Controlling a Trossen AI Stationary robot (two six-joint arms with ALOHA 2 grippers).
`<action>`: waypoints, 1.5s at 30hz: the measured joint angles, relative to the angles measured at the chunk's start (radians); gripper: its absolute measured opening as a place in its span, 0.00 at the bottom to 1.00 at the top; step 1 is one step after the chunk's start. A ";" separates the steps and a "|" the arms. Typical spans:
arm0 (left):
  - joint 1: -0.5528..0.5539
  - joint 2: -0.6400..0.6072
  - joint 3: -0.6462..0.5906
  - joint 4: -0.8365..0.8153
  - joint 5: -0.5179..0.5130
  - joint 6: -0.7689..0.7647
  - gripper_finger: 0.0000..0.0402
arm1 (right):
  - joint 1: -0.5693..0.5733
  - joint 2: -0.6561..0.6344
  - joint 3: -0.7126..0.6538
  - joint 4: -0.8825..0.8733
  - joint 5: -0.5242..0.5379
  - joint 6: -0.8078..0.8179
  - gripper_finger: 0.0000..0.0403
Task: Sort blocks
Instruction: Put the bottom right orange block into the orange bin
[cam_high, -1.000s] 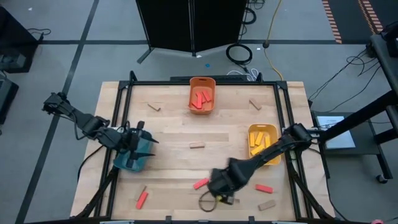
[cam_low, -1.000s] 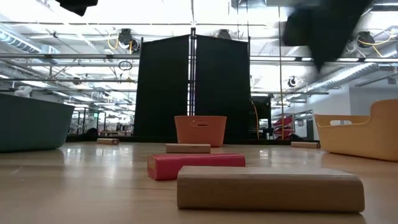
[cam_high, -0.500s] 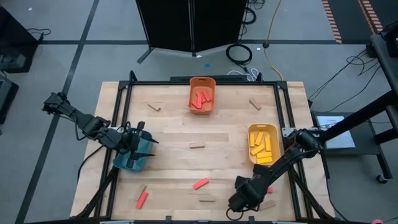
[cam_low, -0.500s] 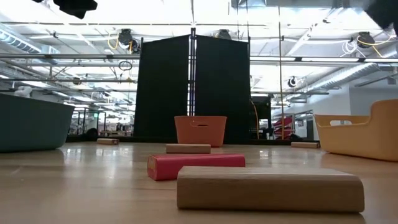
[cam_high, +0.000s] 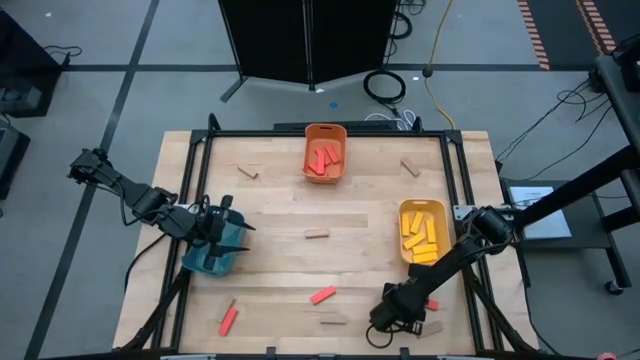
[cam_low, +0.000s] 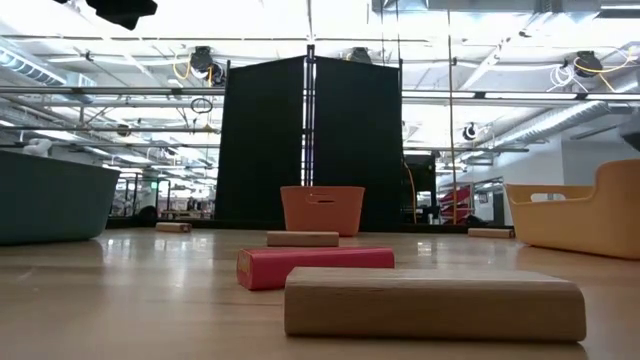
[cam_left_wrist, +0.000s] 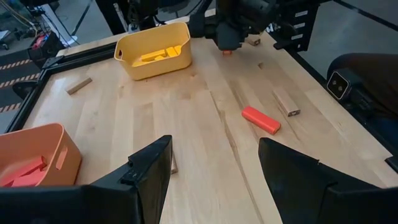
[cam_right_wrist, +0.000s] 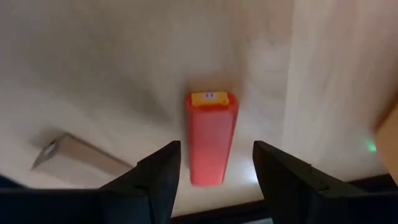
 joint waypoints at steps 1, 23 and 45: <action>0.000 0.000 0.000 0.000 0.000 0.000 0.59 | 0.000 0.000 -0.011 0.012 0.000 -0.001 0.48; 0.000 0.000 0.000 0.000 0.000 -0.008 0.59 | 0.002 -0.003 -0.069 0.088 -0.009 -0.026 0.29; 0.000 0.000 0.000 0.000 0.001 -0.007 0.59 | -0.103 -0.098 0.301 -0.029 0.389 -0.111 0.25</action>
